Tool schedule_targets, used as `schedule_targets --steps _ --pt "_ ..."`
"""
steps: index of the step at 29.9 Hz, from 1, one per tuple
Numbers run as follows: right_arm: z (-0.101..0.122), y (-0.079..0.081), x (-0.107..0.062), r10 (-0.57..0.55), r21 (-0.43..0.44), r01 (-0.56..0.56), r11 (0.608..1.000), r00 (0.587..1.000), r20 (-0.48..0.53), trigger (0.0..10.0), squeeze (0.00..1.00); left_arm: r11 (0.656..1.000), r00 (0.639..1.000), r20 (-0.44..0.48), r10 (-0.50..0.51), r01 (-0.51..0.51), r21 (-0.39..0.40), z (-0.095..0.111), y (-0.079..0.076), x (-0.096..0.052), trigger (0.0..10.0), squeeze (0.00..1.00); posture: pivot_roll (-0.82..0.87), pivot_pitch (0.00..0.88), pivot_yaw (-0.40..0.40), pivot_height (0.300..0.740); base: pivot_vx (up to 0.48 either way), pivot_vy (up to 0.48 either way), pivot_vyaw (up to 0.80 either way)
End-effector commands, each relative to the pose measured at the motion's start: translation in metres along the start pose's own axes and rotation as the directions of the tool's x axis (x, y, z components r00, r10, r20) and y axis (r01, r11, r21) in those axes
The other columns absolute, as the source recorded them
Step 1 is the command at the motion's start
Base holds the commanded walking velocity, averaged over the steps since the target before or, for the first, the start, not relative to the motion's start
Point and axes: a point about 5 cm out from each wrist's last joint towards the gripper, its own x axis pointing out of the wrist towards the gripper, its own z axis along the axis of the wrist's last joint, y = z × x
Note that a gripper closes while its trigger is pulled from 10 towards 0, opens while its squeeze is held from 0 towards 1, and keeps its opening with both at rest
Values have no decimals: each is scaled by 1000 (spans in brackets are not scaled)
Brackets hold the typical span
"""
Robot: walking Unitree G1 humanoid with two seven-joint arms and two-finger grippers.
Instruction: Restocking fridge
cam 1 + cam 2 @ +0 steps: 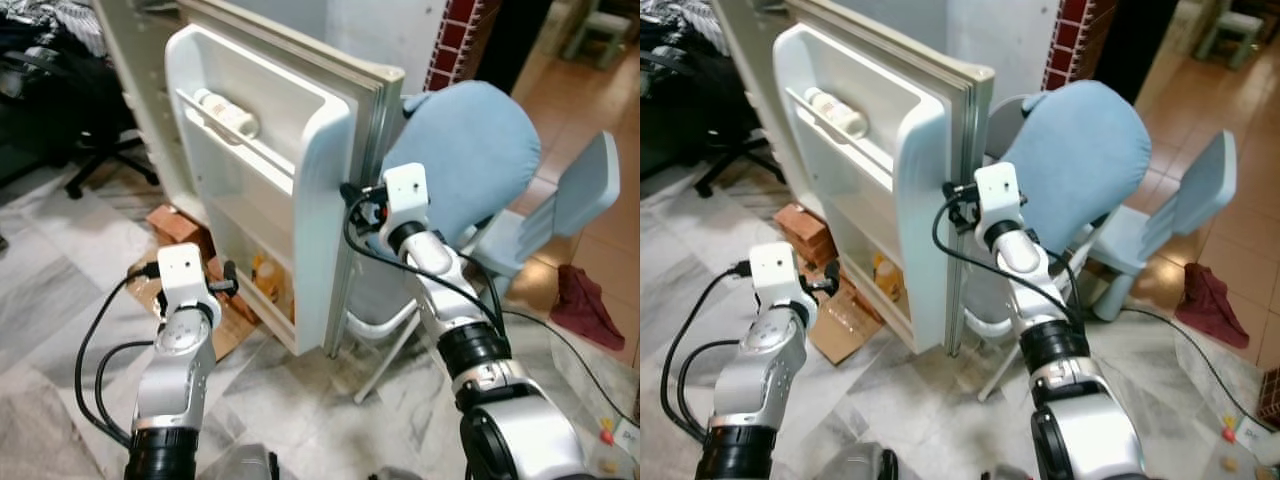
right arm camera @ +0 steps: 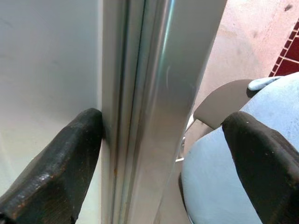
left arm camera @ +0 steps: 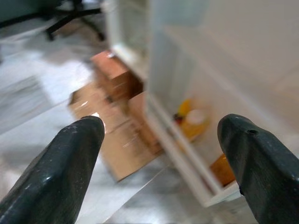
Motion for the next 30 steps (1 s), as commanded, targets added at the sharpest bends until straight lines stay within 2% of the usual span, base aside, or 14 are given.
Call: schedule_targets --steps 1,6,7,9,11,12,13,15,16,19,20,24,27,30 --pt "7 -16 7 -114 62 115 992 993 -20 10000 0 1000 999 -48 8 -7 12 -5 7 -2 10000 0 80 0 -7 740 0 0 0" --pt "15 -11 15 -133 103 136 985 990 -39 10000 0 1000 995 -104 6 -4 19 -15 16 -5 10000 0 102 0 -10 740 0 0 0" --pt "23 -4 22 -130 110 132 985 991 -30 10000 0 995 995 -97 9 0 95 -20 27 -7 10000 0 112 0 -17 740 0 0 0" --pt "32 4 27 -120 108 122 987 993 -22 10000 0 966 997 70 -11 -8 258 -12 40 -12 10000 0 136 0 -28 740 0 0 0" --pt "32 4 27 -120 108 122 987 993 -22 10000 0 966 997 70 -11 -8 258 -12 40 -12 10000 0 136 0 -28 740 0 0 0" --pt "33 5 28 -121 107 122 987 992 -21 10000 0 964 986 164 -37 -8 267 -4 40 -16 10000 0 147 0 -38 740 0 0 0" --pt "33 5 28 -121 107 122 987 992 -21 10000 0 964 986 164 -37 -8 267 -4 40 -16 10000 0 147 0 -38 740 0 0 0" --pt "34 7 30 -127 110 129 986 992 -25 10000 0 956 950 296 -95 5 292 6 36 -27 10000 0 160 0 -51 740 0 0 0" --pt "34 7 30 -127 110 129 986 992 -25 10000 0 956 950 296 -95 5 292 6 36 -27 10000 0 160 0 -51 740 0 0 0" --pt "36 4 32 -134 108 137 985 990 -33 10000 0 934 894 388 -224 83 348 14 21 -53 10000 0 171 0 -69 740 0 0 0" --pt "36 4 32 -134 108 137 985 990 -33 10000 0 934 894 388 -224 83 348 14 21 -53 10000 0 171 0 -69 740 0 0 0" --pt "30 -5 33 -123 44 128 991 988 -96 10000 0 905 880 380 -286 118 408 11 11 -75 10000 0 185 0 -86 740 0 0 0" --pt "19 -9 30 -99 -9 99 995 982 -163 10000 0 890 868 383 -317 133 436 11 6 -78 10000 0 184 0 -98 740 0 0 0" --pt "25 -10 32 -112 19 116 993 984 -141 10000 0 895 870 379 -315 140 423 10 6 -77 10000 0 175 0 -96 740 0 0 0"
